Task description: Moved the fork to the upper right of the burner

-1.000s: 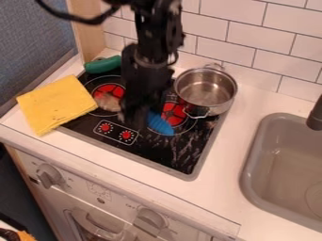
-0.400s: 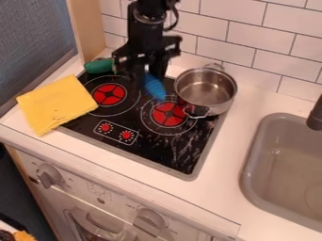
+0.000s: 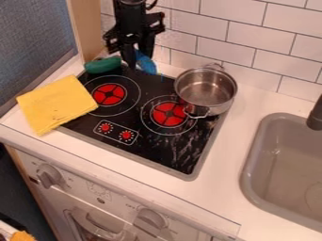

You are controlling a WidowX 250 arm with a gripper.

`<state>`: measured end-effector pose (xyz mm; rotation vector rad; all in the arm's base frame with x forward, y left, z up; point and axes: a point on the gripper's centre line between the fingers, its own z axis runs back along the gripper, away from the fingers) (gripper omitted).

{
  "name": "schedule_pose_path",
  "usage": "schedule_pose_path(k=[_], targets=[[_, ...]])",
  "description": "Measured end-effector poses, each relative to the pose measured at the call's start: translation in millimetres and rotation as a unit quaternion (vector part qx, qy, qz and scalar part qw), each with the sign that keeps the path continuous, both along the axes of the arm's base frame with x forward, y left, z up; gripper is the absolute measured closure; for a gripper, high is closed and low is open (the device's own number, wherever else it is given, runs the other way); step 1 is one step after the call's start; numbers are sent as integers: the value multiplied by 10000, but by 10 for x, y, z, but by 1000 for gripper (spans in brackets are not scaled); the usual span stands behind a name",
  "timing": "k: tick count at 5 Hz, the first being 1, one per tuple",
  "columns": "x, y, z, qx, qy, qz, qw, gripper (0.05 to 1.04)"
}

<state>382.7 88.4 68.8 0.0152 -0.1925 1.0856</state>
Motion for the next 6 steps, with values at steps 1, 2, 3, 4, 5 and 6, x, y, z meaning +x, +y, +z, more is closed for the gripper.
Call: schedule_pose_path(k=[1, 2, 3, 4, 5, 6], targets=[[44, 38, -233, -57, 229, 73, 9997, 668], [87, -26, -399, -90, 404, 57, 9991, 668], [200, -192, -555, -53, 580, -201, 9981, 669], [264, -277, -565, 81, 638, -209, 9977, 669], [304, -364, -579, 87, 647, -132, 9978, 562], [299, -430, -596, 83, 635, 17, 9979, 281]])
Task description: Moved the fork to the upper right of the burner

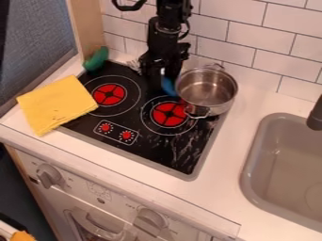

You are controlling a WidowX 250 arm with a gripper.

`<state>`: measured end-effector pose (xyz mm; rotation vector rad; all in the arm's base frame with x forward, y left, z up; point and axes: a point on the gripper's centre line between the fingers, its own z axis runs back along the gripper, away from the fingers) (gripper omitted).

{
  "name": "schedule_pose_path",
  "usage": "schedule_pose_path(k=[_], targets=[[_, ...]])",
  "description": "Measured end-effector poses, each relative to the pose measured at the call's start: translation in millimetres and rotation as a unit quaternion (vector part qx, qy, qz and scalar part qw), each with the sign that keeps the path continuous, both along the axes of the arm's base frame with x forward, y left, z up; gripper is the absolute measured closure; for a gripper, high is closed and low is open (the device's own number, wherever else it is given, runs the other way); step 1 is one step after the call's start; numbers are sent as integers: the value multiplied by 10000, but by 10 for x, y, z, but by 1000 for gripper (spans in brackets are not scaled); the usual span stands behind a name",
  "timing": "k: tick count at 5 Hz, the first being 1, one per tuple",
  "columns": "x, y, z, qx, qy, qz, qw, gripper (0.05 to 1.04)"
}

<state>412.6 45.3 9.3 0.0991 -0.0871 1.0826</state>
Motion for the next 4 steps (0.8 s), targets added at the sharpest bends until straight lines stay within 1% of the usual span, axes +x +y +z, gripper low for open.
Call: schedule_pose_path(k=[1, 3, 4], targets=[[-13, -26, 1, 57, 2, 42, 10000, 95], [-109, -31, 37, 79, 21, -60, 9999, 85], [-141, -23, 173, 99, -83, -81, 9999, 85]])
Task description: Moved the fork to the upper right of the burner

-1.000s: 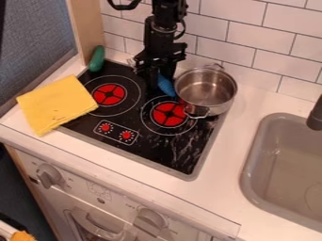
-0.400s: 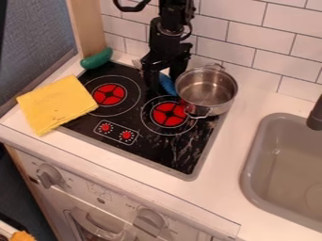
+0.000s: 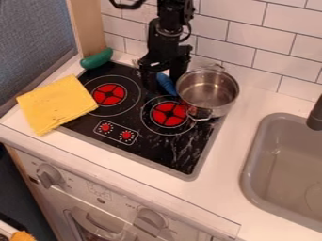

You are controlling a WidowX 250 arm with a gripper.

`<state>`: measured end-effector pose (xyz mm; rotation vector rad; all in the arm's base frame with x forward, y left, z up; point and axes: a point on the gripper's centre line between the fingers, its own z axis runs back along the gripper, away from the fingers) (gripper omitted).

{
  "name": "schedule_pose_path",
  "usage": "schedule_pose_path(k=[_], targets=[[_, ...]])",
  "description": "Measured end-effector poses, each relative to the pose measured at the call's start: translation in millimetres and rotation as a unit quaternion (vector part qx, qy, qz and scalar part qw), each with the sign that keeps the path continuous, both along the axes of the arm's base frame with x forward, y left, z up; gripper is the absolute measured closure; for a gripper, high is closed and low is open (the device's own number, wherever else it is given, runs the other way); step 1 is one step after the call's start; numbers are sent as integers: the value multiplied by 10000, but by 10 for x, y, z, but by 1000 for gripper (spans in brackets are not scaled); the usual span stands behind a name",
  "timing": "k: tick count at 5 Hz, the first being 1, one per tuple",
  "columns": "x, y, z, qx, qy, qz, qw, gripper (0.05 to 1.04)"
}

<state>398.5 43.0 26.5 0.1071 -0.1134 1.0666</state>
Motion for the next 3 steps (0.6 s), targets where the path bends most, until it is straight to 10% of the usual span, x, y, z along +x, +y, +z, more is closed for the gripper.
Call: schedule_pose_path(k=[3], targets=[[-321, 110, 818, 44, -749, 25, 9972, 85]])
